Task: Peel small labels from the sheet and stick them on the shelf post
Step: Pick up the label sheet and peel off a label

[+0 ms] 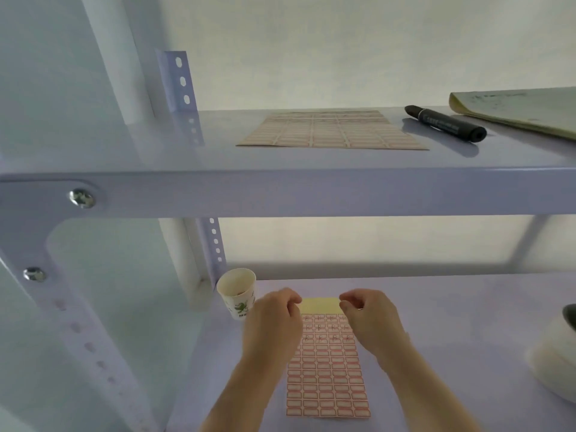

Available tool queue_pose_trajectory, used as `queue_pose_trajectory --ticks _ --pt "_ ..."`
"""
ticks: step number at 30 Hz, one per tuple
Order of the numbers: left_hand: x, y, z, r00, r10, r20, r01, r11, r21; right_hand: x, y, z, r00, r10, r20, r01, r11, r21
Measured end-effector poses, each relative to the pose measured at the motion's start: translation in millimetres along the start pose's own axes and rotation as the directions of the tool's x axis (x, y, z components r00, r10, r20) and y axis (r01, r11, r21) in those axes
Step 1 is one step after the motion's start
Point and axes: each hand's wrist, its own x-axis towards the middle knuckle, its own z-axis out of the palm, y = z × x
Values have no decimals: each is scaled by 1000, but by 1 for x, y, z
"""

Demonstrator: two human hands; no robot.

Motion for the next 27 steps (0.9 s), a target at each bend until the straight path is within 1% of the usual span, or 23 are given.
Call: queue_pose_trajectory --ticks 2,3,4,6,9,14,17,20,23,25,27 --pt "-10 0 17 990 -41 136 19 987 158 -2 2 7 1000 12 21 -10 994 -113" --pt "-13 1 22 980 -67 188 25 976 215 -3 2 9 999 28 30 -23 990 -138" --pt "-16 2 25 971 -91 219 34 968 248 -5 2 11 998 42 38 -36 988 -149" --pt "-17 3 30 964 -124 234 61 964 260 -7 3 15 998 48 34 -43 989 -141" --pt "-13 3 32 961 -155 229 113 976 187 -8 5 18 998 54 19 -52 994 -97" --pt "-8 -1 25 944 -238 229 254 966 -43 -9 6 17 994 108 3 -108 993 -43" --pt "-7 -6 23 932 -261 251 305 939 -156 -12 7 19 989 149 15 -150 985 83" --pt "-8 -7 20 930 -247 273 310 925 -218 -12 11 24 987 158 41 -163 965 206" --pt "-12 -7 19 928 -236 287 311 916 -254 -8 13 24 973 189 131 -226 897 380" --pt "-15 -6 21 928 -222 299 309 906 -290 -9 11 23 963 161 215 -250 832 495" --pt "-16 -4 22 930 -201 309 301 899 -320 -13 10 23 966 97 238 -217 805 552"
